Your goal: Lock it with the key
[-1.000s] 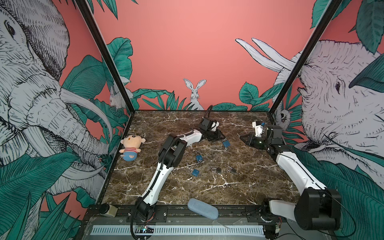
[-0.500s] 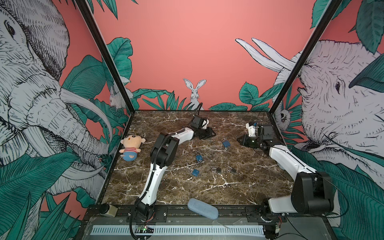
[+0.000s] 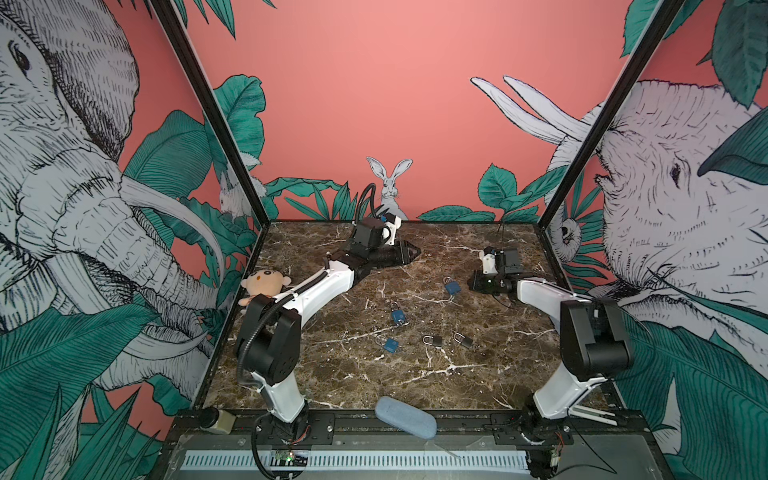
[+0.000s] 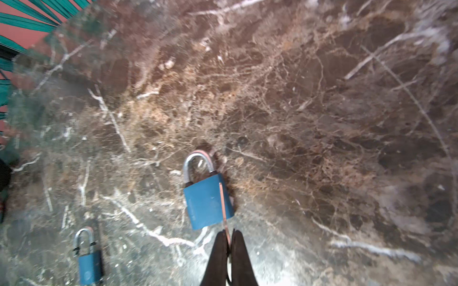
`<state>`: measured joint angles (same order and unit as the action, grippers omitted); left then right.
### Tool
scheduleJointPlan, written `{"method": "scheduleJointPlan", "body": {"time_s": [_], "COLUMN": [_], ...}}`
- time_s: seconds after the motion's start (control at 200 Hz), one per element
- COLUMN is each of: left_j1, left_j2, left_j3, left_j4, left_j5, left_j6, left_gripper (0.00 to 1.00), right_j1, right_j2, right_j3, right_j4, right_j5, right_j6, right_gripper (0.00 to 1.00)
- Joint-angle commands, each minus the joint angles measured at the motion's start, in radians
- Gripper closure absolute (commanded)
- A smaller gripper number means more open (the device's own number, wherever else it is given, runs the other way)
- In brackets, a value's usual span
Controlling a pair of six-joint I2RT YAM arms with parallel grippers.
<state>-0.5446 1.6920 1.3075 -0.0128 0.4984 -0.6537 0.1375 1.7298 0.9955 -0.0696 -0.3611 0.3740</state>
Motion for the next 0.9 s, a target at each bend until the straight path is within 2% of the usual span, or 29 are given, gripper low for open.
{"method": "scheduleJointPlan", "body": {"time_s": [0.0, 0.32, 0.51, 0.895], "left_j1": [0.0, 0.0, 0.002, 0.002], "left_j2": [-0.068, -0.124, -0.118, -0.118], "left_j3": [-0.056, -0.132, -0.142, -0.159], "left_j4": [0.016, 0.035, 0.053, 0.065], "left_j5": [-0.018, -0.037, -0.032, -0.032], "left_j6": [0.002, -0.001, -0.009, -0.016], "left_gripper": [0.6, 0.6, 0.6, 0.6], "right_j1": [0.017, 0.038, 0.042, 0.043], "right_j2": [0.036, 0.121, 0.146, 0.113], "right_j3": [0.023, 0.063, 0.075, 0.055], "right_j4": [0.075, 0.101, 0.095, 0.077], "right_j5": [0.017, 0.015, 0.016, 0.033], "right_j6": [0.013, 0.036, 0.039, 0.03], "right_gripper": [1.0, 1.0, 0.9, 0.82]}}
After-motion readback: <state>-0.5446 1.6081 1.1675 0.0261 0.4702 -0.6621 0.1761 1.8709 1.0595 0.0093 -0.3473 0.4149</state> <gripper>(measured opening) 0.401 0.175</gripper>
